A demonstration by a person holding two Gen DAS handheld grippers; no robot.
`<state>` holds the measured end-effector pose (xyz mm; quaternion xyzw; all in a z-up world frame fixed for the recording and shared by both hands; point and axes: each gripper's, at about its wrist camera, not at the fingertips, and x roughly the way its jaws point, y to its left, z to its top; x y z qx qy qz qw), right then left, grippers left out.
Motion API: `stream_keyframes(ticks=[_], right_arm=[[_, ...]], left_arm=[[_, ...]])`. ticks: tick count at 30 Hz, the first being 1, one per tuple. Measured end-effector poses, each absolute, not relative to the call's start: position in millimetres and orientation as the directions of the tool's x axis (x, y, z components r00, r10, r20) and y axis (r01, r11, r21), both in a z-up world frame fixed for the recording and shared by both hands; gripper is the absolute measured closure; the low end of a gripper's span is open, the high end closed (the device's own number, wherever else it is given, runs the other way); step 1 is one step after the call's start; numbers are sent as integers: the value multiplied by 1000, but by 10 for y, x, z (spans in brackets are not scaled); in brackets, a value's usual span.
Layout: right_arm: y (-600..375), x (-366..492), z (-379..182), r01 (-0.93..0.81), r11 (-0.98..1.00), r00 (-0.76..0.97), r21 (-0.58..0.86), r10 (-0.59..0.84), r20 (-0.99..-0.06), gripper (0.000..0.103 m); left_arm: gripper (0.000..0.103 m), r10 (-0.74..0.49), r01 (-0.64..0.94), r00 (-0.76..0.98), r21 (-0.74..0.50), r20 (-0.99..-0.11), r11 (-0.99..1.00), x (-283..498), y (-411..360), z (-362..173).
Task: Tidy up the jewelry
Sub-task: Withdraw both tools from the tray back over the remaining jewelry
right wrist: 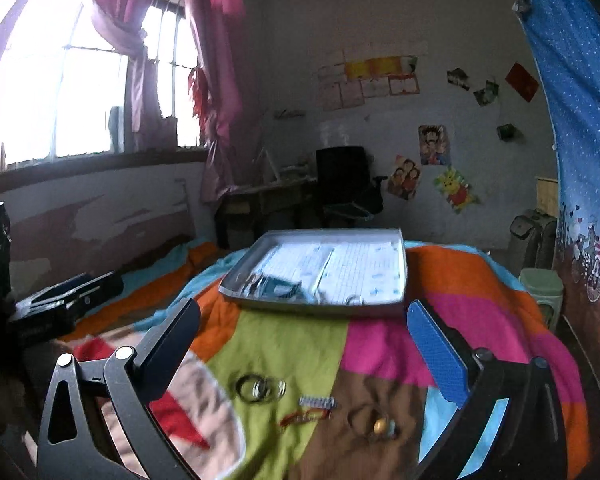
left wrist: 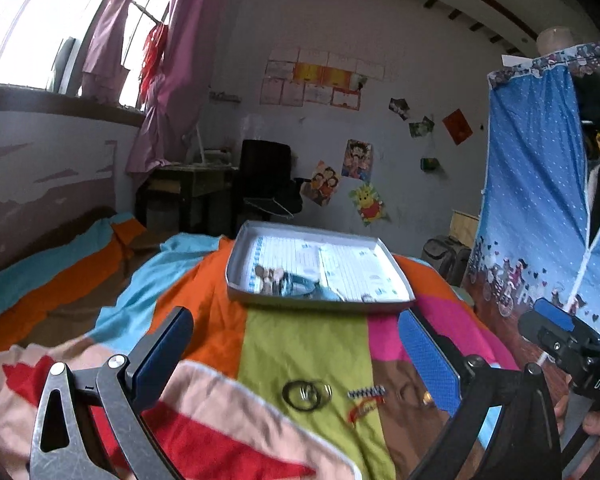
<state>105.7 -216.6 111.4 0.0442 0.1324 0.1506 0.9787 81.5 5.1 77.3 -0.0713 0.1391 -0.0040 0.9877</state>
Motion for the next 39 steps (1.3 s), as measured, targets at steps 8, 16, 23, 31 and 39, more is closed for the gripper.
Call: stream_keyframes(ticks=[8,16,23,31,39], right_arm=[[-2227,605,812,-277,953,900,121,302,-313,1],[-2287,446,541,-236,964,900,123,265,-347,1],[-2352,458,364,-198,969,889,150,242,-389,1],[-2306,518,290,-187,972,881,141,230,-414,1],[-2266,604,212,-163,978,880,134,205,-428,1]], left_arm=[[0,-31,-16,944,-140,-327,990,454,26,462],[0,-35,-12,935,-131,-352,991,362,-44,218],[0,-42,-4,912,-113,-408,994,384,-105,16],[0,-38,-12,906,-115,-422,993,424,-116,-36],[0,-3,-44,910,-103,-416,994,485,-114,-35]])
